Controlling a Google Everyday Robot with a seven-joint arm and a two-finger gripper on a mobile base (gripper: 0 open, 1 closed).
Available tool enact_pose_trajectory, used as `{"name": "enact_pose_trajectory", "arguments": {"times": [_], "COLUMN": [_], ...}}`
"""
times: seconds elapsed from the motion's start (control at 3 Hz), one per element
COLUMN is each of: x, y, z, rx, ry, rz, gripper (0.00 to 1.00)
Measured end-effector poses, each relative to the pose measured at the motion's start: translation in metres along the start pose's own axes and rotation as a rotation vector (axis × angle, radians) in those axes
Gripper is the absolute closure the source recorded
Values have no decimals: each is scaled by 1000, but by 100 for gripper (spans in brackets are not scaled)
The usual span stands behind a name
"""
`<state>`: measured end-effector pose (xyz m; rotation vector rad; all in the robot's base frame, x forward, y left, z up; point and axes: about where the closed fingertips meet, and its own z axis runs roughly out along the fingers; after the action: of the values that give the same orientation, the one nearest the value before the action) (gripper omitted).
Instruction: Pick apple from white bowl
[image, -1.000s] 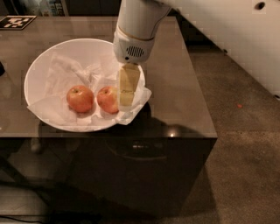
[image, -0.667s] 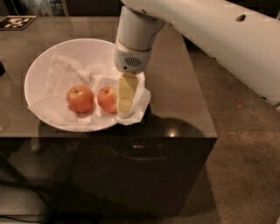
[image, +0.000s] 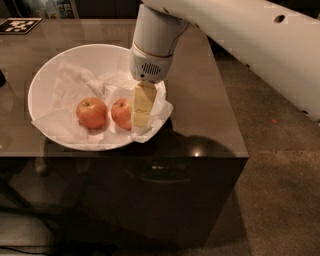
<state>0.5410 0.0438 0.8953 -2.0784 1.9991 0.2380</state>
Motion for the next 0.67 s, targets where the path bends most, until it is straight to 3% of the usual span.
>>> {"name": "enact_pose_trajectory", "arguments": {"times": [0.67], "x": [-65], "y": [32], "z": [-23], "rx": [-76], "ry": [-66], "rz": [12], "gripper": [0]}}
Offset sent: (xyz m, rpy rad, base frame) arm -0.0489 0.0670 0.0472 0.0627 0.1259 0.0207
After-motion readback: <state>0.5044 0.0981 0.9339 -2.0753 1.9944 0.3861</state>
